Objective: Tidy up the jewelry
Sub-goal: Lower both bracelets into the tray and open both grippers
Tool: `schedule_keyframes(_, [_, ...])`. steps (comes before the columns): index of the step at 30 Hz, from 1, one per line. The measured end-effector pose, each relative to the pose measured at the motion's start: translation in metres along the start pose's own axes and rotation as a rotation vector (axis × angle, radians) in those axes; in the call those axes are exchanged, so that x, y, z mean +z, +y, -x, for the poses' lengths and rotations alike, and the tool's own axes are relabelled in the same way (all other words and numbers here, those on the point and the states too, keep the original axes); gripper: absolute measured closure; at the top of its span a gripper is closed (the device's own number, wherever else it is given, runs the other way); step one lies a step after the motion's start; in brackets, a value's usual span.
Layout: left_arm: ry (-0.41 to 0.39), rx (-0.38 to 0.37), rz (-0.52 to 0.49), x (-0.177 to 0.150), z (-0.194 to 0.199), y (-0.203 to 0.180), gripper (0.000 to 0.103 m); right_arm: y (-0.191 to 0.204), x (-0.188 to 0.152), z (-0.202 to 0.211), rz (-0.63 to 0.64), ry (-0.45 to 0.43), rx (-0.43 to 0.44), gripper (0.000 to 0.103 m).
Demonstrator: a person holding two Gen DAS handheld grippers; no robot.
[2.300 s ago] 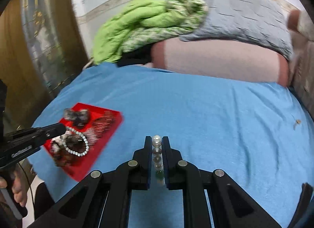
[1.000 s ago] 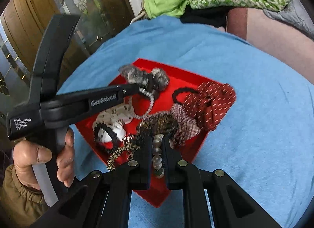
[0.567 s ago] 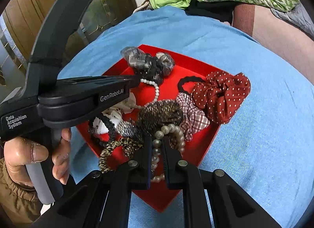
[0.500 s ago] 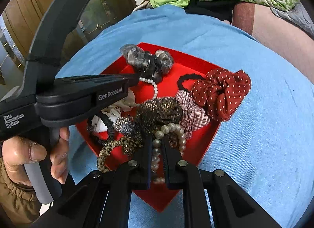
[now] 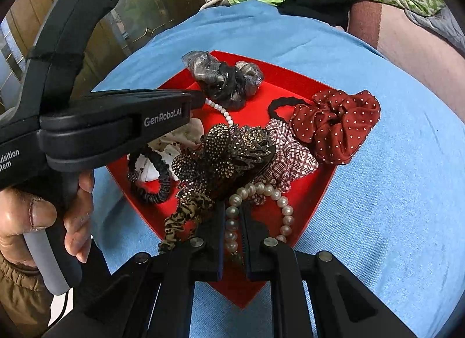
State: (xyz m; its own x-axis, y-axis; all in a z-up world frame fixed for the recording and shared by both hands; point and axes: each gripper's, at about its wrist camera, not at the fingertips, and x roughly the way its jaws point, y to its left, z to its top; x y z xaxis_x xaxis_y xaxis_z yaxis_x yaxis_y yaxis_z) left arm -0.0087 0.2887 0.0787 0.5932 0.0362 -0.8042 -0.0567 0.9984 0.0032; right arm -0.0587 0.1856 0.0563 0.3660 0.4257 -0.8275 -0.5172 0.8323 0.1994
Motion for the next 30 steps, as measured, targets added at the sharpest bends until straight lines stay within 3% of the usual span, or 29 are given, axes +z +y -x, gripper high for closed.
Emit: schedule_keyframes(30, [-0.038,0.017,-0.009,-0.005,0.024,-0.004,0.098,0.005,-0.007,0.027,-0.006,-0.044,0.009,0.091])
